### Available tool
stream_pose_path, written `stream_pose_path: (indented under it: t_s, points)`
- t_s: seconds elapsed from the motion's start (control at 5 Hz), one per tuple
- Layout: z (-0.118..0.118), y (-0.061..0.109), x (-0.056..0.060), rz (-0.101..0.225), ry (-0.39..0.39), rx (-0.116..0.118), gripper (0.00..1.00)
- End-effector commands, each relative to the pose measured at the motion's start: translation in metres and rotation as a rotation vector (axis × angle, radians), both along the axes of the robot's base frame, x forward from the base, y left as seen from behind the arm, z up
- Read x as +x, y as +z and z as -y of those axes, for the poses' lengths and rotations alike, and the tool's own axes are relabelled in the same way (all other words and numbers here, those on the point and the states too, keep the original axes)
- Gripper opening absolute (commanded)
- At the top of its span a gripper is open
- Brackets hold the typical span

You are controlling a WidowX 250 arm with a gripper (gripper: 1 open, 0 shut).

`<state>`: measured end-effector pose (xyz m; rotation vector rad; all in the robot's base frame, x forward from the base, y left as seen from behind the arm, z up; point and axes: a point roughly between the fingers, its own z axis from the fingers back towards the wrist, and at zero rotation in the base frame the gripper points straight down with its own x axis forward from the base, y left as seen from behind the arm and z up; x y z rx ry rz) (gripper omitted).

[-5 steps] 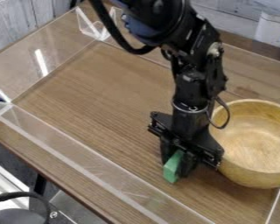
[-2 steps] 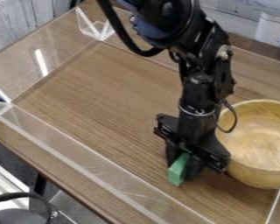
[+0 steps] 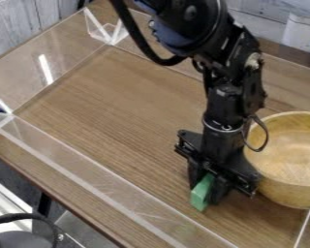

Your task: Put the green block in the brown bowl

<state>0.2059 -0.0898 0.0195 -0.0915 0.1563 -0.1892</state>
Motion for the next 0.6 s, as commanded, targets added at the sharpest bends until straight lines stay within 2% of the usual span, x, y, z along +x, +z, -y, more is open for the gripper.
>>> stream_pose_path:
  t_s: [0.0, 0.4]
  points:
    - [0.0093, 0.0028, -0.0029, 0.011, -0.051, -0.019, 0.00]
    - [0.0098, 0.0065, -0.0041, 0.016, -0.050, -0.026, 0.00]
